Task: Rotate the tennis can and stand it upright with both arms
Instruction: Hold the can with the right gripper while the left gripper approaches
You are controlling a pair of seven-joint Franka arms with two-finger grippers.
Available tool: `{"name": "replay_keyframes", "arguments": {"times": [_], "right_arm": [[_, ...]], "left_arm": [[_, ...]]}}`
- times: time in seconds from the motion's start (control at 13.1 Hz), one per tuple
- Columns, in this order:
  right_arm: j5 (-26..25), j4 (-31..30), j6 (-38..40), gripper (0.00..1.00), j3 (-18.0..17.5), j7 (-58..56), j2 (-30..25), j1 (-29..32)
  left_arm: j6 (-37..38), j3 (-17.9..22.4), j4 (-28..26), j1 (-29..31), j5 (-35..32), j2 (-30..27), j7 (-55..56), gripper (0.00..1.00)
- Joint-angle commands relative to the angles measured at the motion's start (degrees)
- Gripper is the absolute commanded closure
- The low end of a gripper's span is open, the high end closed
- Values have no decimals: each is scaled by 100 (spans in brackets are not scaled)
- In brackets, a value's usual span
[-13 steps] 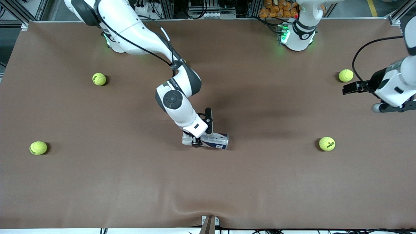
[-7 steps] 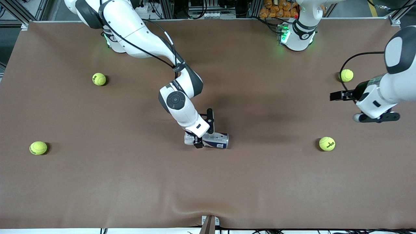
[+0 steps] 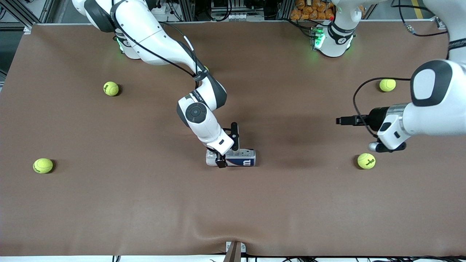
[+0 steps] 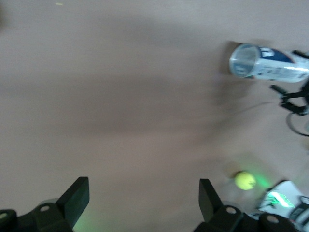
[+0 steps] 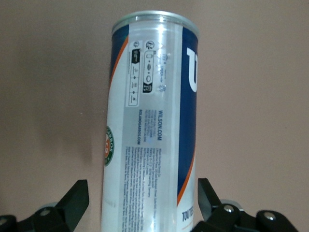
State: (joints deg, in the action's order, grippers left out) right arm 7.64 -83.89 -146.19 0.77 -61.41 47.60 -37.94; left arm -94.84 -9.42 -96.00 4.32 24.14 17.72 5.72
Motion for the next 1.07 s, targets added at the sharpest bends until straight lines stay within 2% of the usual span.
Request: {"name": "replay_keyframes", "arguments": {"times": [0.0,0.23,0.61,0.84,0.99], "right_arm": [[27,-40,-138,0,-7,93,-66,-12],[27,-84,37,0,2,165,-373,67],[27,-84,1134,0,20,988,-1084,383],[27,-93,1777,0,29,1807,-1472,865],[18,-93,2032,0,37,1966,-1621,1269]], "left_arm": [[-253,-16,99,-132,608,266,78,0],[-840,-16,99,-510,1039,521,569,0],[-2000,-16,108,-1037,2610,1127,658,0],[-2765,-16,108,-1284,3718,1540,571,0],[-2935,-16,317,-1311,4071,1917,518,0]]}}
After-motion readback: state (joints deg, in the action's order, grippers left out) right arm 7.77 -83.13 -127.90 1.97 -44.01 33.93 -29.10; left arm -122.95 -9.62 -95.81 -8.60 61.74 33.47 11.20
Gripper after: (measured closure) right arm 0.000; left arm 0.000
